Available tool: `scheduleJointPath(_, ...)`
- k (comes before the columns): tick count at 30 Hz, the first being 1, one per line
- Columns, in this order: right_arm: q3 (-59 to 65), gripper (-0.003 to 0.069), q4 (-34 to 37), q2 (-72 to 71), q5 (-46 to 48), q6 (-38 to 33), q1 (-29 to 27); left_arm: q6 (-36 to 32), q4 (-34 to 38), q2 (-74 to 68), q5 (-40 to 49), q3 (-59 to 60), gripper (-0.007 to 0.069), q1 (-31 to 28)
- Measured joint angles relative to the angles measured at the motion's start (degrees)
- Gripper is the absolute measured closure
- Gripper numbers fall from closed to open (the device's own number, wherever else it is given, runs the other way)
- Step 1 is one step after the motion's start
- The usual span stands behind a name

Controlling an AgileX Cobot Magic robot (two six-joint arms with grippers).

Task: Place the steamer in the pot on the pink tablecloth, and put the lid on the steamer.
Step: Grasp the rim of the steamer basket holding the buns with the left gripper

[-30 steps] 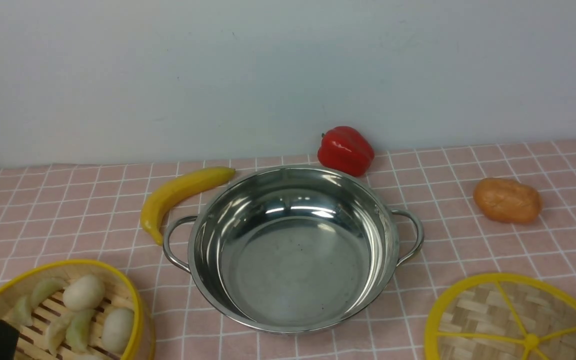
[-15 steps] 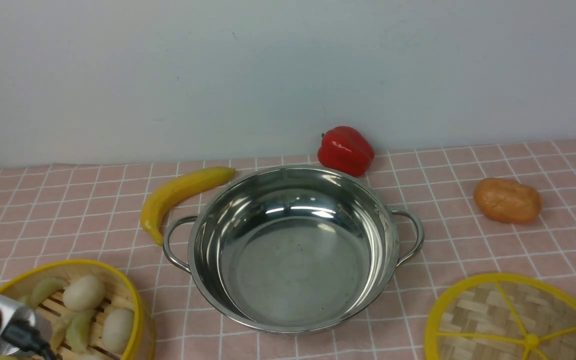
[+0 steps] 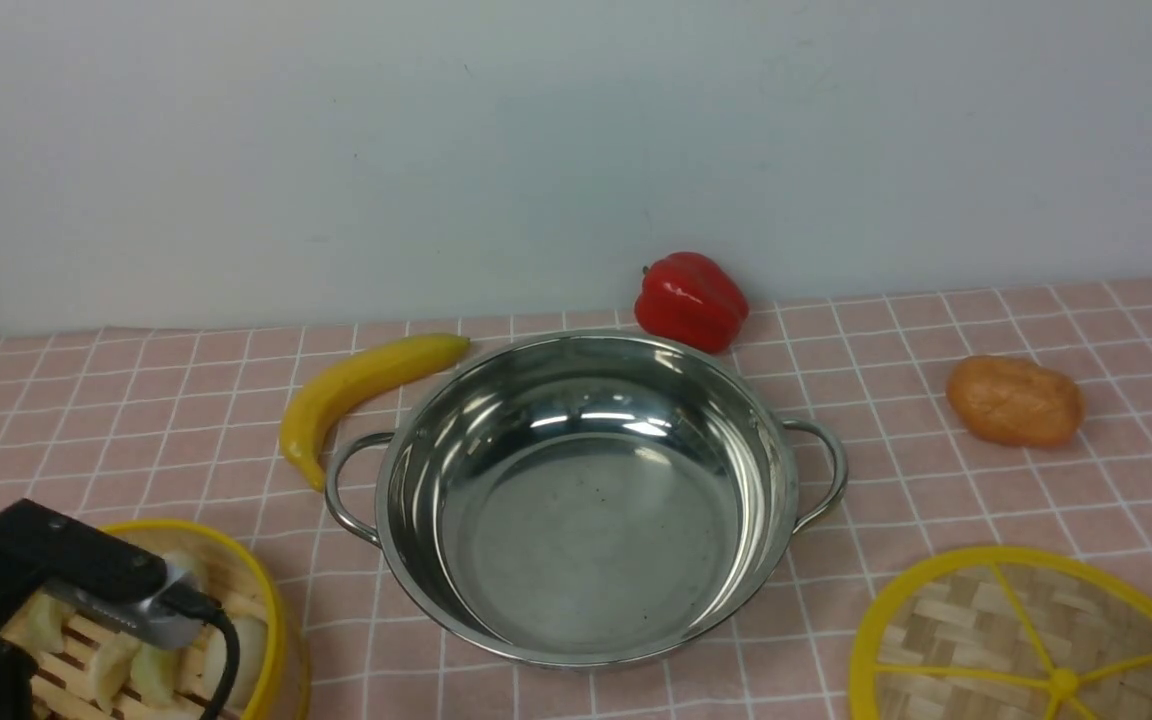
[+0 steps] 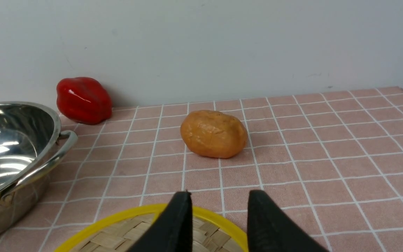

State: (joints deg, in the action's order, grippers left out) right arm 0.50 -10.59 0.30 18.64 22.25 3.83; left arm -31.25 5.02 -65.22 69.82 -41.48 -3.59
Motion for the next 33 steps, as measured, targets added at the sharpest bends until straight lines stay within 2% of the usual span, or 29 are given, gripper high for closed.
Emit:
scheduleJointPath(4,0.0,0.0416,0.0,0.0,0.0,0.0,0.0,-5.6,0.17,-4.65,0.0,0.36,0.0382,0.0)
scheduleJointPath(11,0.0,0.0416,0.0,0.0,0.0,0.0,0.0,-11.42,1.59,-10.11,-1.65,0.61,0.0382,0.02)
scheduleJointPath(21,0.0,0.0416,0.0,0.0,0.0,0.0,0.0,-12.44,0.65,-20.15,-8.84,0.61,0.0382,0.08)
scheduleJointPath(28,0.0,0.0416,0.0,0.0,0.0,0.0,0.0,-12.5,1.0,-24.5,-10.35,0.66,0.0384,0.12)
scheduleJointPath(30,0.0,0.0416,0.0,0.0,0.0,0.0,0.0,-11.73,1.19,-25.22,-10.29,0.66,0.0411,0.12)
scheduleJointPath(32,0.0,0.0416,0.0,0.0,0.0,0.0,0.0,-10.4,1.25,-25.34,-10.2,0.66,0.0489,0.19)
scheduleJointPath(33,0.0,0.0416,0.0,0.0,0.0,0.0,0.0,-9.81,0.97,-25.34,-10.47,0.53,0.0501,0.37)
